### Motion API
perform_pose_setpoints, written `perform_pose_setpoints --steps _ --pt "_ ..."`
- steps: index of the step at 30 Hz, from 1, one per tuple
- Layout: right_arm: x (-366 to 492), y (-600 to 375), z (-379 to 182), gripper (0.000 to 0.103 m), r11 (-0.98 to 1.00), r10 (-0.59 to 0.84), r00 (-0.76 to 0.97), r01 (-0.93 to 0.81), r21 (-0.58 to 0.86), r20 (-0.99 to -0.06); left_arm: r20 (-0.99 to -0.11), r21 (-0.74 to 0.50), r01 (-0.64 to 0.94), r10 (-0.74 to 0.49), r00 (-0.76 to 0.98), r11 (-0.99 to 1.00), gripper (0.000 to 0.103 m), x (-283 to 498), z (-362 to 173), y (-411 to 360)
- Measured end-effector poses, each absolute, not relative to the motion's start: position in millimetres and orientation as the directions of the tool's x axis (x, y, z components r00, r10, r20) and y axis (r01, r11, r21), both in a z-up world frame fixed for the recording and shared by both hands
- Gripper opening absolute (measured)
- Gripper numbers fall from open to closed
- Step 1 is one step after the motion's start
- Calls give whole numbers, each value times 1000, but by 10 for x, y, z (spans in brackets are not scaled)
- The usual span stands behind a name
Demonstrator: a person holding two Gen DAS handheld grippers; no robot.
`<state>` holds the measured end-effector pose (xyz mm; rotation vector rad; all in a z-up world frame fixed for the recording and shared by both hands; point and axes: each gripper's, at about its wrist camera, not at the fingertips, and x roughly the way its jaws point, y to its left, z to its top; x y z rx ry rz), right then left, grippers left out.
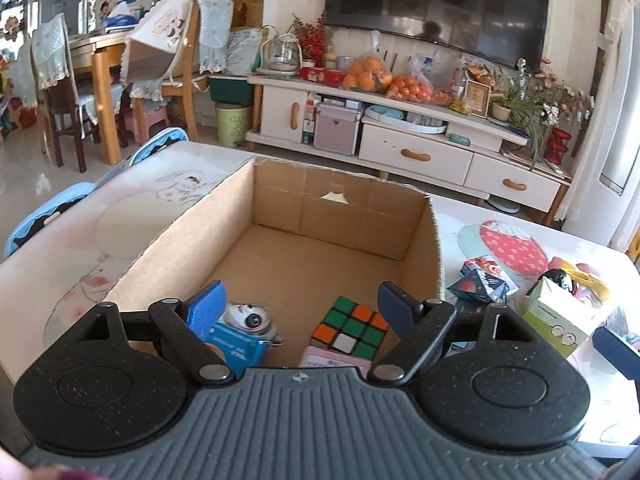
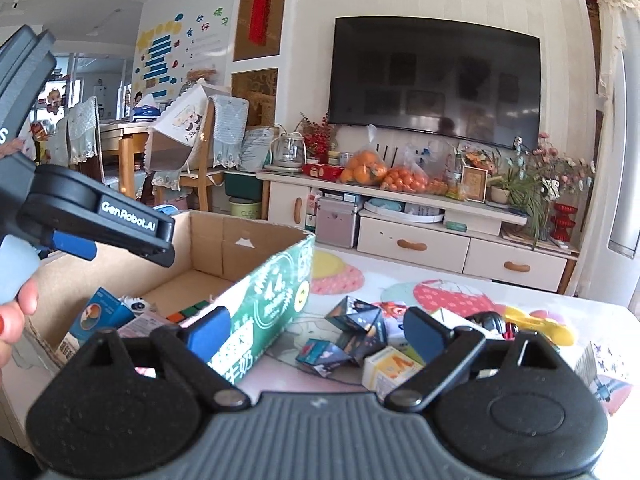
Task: Organize rigid objects
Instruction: 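Withdraw both open tools from the cardboard box back over the table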
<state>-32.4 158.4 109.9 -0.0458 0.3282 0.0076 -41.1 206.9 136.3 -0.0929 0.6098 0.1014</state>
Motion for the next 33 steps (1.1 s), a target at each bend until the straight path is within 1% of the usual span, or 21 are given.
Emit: perform_pose_setpoints --steps 15,23,29,33 --pt "-366 1233 977 93 999 -34 937 27 -25 -346 -541 -13 1 -8 841 1000 103 -455 1361 2037" --pt "-365 949 926 93 996 -85 933 81 -28 -351 -543 4 52 -42 838 999 103 -437 1326 2093" --pt "-312 699 834 93 990 -137 915 135 -31 -380 -543 27 85 -57 838 996 103 -432 1306 2130" --pt "-225 534 769 94 988 -146 901 153 -16 -409 -545 37 107 -70 835 994 103 -437 1286 2147"
